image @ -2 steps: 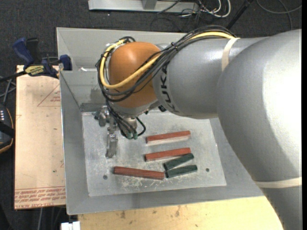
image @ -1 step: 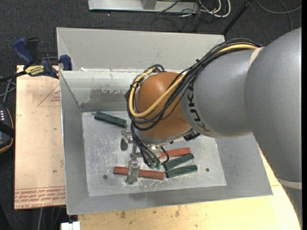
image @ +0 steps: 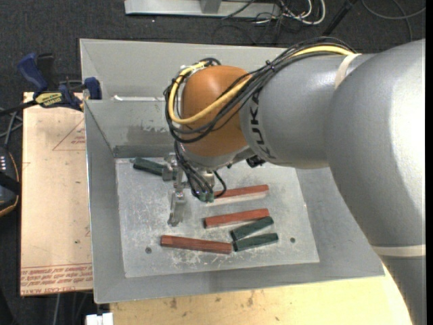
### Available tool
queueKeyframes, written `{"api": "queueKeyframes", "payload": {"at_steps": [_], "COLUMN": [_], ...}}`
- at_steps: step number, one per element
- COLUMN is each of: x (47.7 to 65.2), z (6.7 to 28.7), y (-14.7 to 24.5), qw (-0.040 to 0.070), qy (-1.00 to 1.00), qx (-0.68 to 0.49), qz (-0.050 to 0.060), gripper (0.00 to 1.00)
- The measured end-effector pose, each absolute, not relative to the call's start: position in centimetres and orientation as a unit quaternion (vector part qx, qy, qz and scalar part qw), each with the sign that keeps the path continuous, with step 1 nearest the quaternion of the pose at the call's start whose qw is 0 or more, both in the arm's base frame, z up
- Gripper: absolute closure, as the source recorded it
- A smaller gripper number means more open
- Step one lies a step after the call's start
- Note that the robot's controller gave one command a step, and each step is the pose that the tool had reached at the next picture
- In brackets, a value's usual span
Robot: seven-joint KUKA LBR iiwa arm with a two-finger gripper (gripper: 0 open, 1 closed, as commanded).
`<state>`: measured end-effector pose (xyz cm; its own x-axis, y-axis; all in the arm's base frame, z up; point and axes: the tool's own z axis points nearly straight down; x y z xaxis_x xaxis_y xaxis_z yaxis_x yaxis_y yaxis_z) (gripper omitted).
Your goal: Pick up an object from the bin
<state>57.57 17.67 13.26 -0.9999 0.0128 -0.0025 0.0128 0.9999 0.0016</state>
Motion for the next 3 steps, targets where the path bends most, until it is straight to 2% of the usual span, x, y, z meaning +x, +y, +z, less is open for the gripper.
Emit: {"api": "queueKeyframes", "payload": {"at_steps": [1, 2, 3], "x": [51.4, 64.8, 64.6], "z": [7.9, 7.2, 7.2], "y": [10.3, 18.2, 18.2], "qw": [0.001, 0.005, 0.004], "qy": [1.000, 0.999, 0.999], "qx": [-0.008, 0.035, 0.035], "qz": [0.001, 0.002, 0.002], "gripper": [0.00, 1.00, 1.00]}}
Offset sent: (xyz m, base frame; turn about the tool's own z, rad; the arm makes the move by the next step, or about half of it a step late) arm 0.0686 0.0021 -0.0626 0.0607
